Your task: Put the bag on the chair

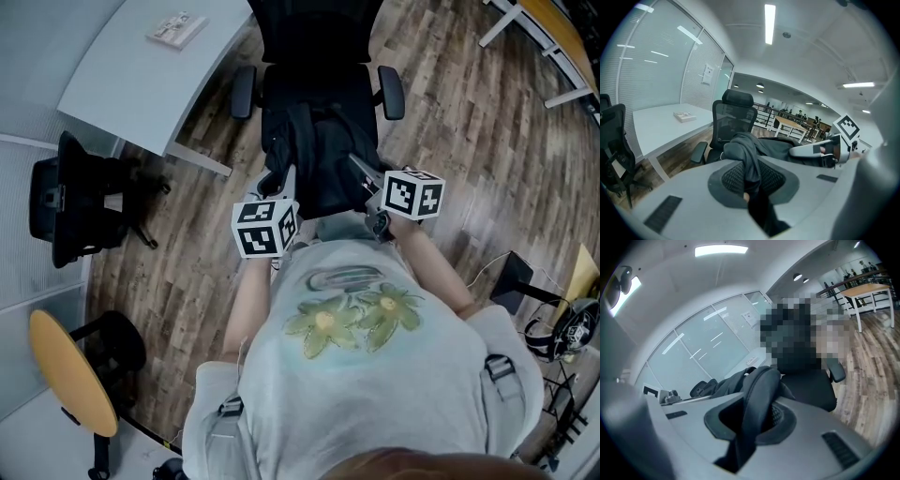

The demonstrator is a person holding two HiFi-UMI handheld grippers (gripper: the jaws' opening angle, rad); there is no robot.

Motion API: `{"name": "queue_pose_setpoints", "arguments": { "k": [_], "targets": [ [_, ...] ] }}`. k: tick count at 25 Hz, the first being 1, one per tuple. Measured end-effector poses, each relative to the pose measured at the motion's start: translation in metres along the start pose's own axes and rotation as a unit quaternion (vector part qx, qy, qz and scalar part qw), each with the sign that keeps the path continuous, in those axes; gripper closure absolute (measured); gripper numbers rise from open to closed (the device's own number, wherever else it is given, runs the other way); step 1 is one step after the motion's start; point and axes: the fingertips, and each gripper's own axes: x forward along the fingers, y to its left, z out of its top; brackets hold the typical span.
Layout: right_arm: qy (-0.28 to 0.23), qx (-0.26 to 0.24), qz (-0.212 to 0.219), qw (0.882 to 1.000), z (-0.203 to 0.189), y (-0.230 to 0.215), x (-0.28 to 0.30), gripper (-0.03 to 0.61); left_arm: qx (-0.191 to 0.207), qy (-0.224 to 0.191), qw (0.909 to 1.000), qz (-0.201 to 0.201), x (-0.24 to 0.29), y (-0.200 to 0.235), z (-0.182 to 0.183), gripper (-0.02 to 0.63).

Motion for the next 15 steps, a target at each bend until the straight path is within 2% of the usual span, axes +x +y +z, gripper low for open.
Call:
{"name": "queue_pose_setpoints", "arguments": {
  "k": [15],
  "targets": [
    [0.011,-0.004,0.007,1.000,0.093,-0.049,0.073,0.525,-0.009,0.003,0.9999,0.011,0.096,0.034,0.071,0.560]
  ]
}}
